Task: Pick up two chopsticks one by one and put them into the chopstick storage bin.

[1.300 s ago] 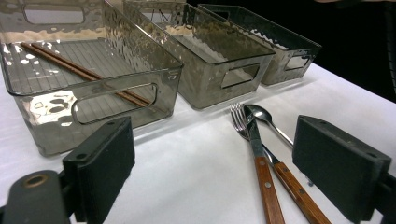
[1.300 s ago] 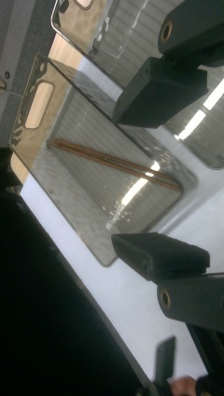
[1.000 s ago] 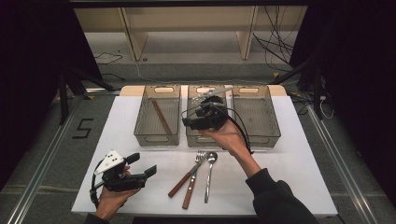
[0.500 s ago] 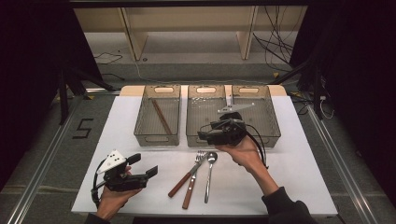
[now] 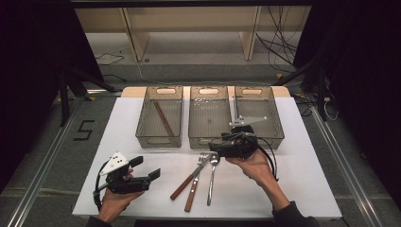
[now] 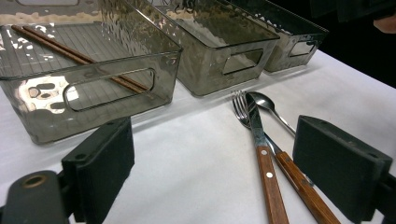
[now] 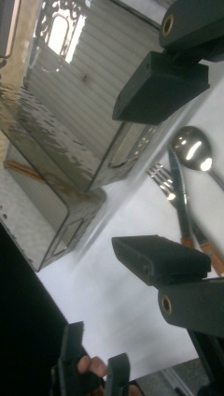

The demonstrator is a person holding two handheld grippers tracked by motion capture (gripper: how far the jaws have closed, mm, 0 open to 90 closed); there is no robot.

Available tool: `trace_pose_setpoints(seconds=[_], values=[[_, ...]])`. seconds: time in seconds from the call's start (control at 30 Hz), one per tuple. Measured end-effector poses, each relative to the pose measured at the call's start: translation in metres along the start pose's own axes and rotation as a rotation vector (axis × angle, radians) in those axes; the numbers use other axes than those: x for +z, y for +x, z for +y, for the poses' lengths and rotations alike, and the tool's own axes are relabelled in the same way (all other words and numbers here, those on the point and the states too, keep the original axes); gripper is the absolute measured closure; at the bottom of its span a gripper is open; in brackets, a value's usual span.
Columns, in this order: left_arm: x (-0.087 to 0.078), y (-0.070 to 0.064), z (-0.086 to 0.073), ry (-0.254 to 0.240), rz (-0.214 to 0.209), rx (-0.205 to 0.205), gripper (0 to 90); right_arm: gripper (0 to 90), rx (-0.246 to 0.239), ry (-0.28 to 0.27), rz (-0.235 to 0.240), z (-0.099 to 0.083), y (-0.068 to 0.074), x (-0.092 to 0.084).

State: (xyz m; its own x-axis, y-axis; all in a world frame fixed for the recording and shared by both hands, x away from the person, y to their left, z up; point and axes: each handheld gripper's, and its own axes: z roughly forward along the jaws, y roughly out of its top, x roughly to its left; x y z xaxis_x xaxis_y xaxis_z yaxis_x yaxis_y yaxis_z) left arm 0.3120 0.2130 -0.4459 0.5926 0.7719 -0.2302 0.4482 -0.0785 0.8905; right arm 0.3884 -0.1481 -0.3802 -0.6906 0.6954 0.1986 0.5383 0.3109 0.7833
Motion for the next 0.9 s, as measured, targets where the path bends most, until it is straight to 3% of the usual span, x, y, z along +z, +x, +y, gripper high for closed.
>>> trace_pose_setpoints(seconds=[0.4,0.9], values=[[0.001,0.000,0.000,0.001,-0.001,0.000,12.3,33.6,0.002,0.012,0.011,-0.016,0.006,-0.004],[0.003,-0.002,0.002,0.004,-0.005,0.006,12.3,32.5,-0.005,0.066,0.028,-0.037,0.013,0.005]])
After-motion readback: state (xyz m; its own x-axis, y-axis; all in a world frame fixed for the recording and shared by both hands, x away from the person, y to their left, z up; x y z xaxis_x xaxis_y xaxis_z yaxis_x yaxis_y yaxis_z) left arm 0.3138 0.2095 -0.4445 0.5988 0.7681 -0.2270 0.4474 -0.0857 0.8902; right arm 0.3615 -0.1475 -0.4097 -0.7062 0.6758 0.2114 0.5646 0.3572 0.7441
